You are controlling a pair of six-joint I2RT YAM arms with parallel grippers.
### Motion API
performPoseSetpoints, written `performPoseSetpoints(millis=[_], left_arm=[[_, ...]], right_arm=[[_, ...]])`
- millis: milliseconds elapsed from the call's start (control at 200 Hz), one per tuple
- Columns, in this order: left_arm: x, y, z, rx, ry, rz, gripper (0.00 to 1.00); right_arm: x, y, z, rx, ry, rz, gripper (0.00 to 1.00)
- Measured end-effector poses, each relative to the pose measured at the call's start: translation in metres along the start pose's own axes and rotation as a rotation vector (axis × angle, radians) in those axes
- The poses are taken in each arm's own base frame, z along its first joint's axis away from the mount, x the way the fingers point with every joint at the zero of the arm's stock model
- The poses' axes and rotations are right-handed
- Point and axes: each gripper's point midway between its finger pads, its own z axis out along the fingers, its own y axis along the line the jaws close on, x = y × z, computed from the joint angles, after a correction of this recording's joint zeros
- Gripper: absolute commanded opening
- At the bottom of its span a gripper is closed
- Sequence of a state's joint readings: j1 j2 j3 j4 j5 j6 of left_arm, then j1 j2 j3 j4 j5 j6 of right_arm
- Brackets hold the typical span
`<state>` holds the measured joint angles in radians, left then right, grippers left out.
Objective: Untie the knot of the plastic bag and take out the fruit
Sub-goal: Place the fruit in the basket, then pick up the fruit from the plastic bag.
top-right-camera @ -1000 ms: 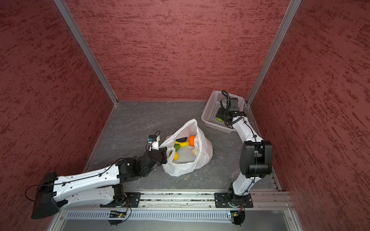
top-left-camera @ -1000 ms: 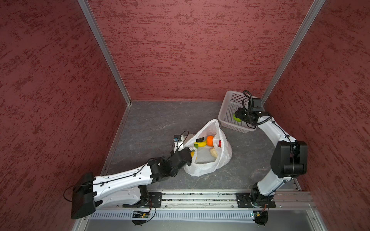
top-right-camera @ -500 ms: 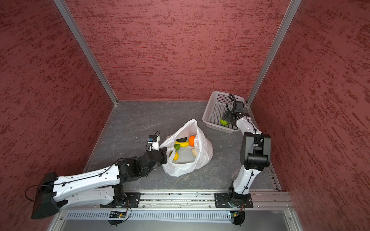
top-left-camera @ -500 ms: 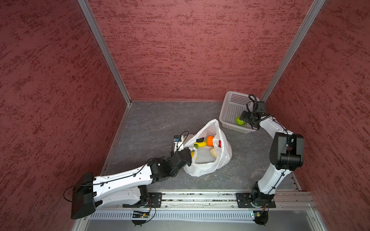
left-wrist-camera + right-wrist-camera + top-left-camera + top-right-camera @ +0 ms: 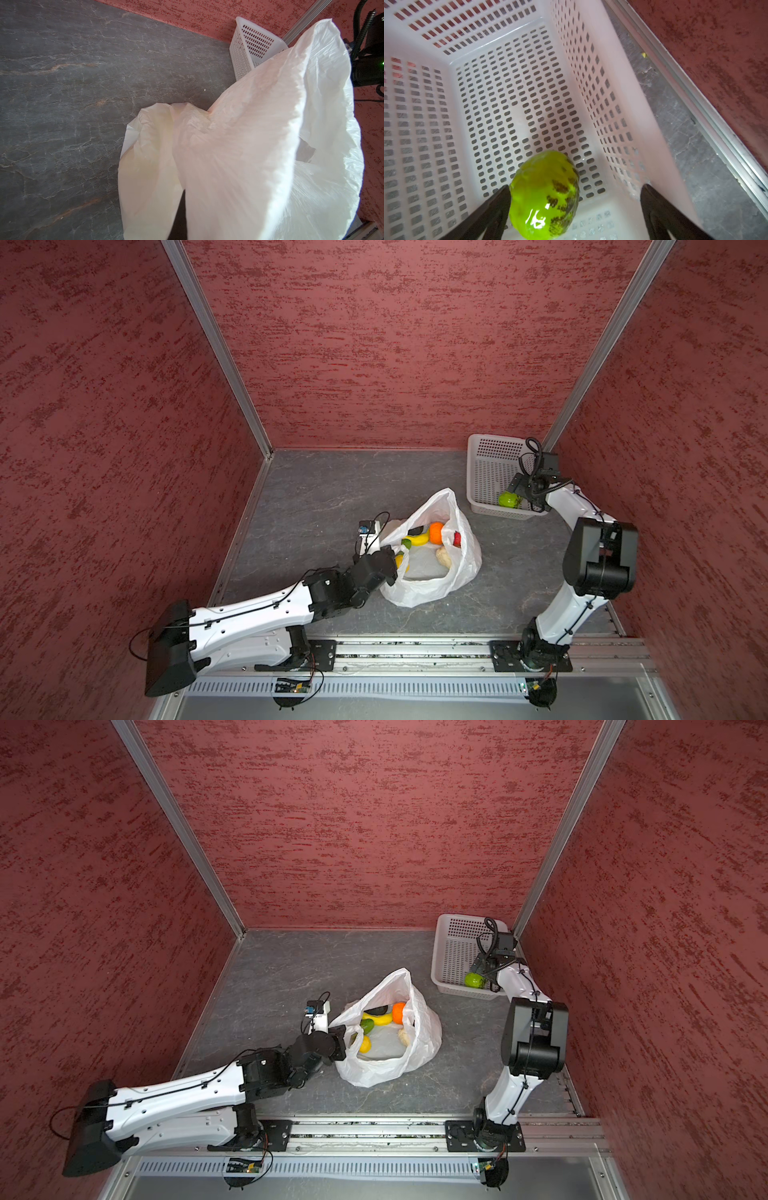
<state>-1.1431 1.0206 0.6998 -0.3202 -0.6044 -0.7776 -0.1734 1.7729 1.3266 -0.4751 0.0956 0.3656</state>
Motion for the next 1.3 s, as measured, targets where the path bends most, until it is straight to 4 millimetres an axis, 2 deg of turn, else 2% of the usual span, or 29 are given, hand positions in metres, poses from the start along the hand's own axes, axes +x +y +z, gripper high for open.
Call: performPoseSetpoints(millis=[90, 165, 245, 341, 446, 541, 661, 827, 1047, 1162, 1297], left_arm=[[0.000, -0.001, -0.001, 0.004, 0.000, 0.000, 0.00], [-0.001, -0.001, -0.002, 0.007, -0.002, -0.002, 0.00], [-0.001, -0.001, -0.002, 0.008, -0.003, -0.002, 0.00], [-0.001, -0.001, -0.002, 0.007, -0.003, -0.002, 0.00], [-0.002, 0.000, -0.004, 0.009, -0.005, -0.003, 0.00], [-0.004, 0.000, -0.005, 0.009, -0.007, 0.001, 0.00], [-0.003, 0.002, -0.005, 0.002, -0.003, 0.006, 0.00], [-0.004, 0.005, -0.004, -0.006, -0.004, 0.004, 0.00], [-0.004, 0.005, -0.004, -0.008, -0.003, 0.005, 0.00], [-0.002, 0.008, -0.004, -0.017, 0.004, 0.013, 0.00], [-0.001, 0.011, -0.003, -0.030, 0.010, 0.018, 0.00]], right_arm=[[-0.006, 0.010, -0.019, -0.058, -0.013, 0.002, 0.98], [-0.009, 0.023, -0.044, -0.128, -0.026, -0.006, 0.99], [-0.010, 0.042, -0.082, -0.225, -0.051, -0.028, 0.99], [0.000, 0.068, -0.135, -0.349, -0.070, -0.074, 0.99], [0.026, 0.101, -0.200, -0.508, -0.075, -0.154, 0.99], [0.057, 0.124, -0.250, -0.641, -0.053, -0.220, 0.99], [0.101, 0.140, -0.291, -0.772, 0.016, -0.273, 0.99], [0.163, 0.155, -0.309, -0.859, 0.163, -0.328, 0.99], [0.241, 0.169, -0.308, -0.904, 0.343, -0.421, 0.99], [0.271, 0.181, -0.311, -0.923, 0.393, -0.481, 0.99], [0.299, 0.193, -0.304, -0.909, 0.418, -0.535, 0.98]])
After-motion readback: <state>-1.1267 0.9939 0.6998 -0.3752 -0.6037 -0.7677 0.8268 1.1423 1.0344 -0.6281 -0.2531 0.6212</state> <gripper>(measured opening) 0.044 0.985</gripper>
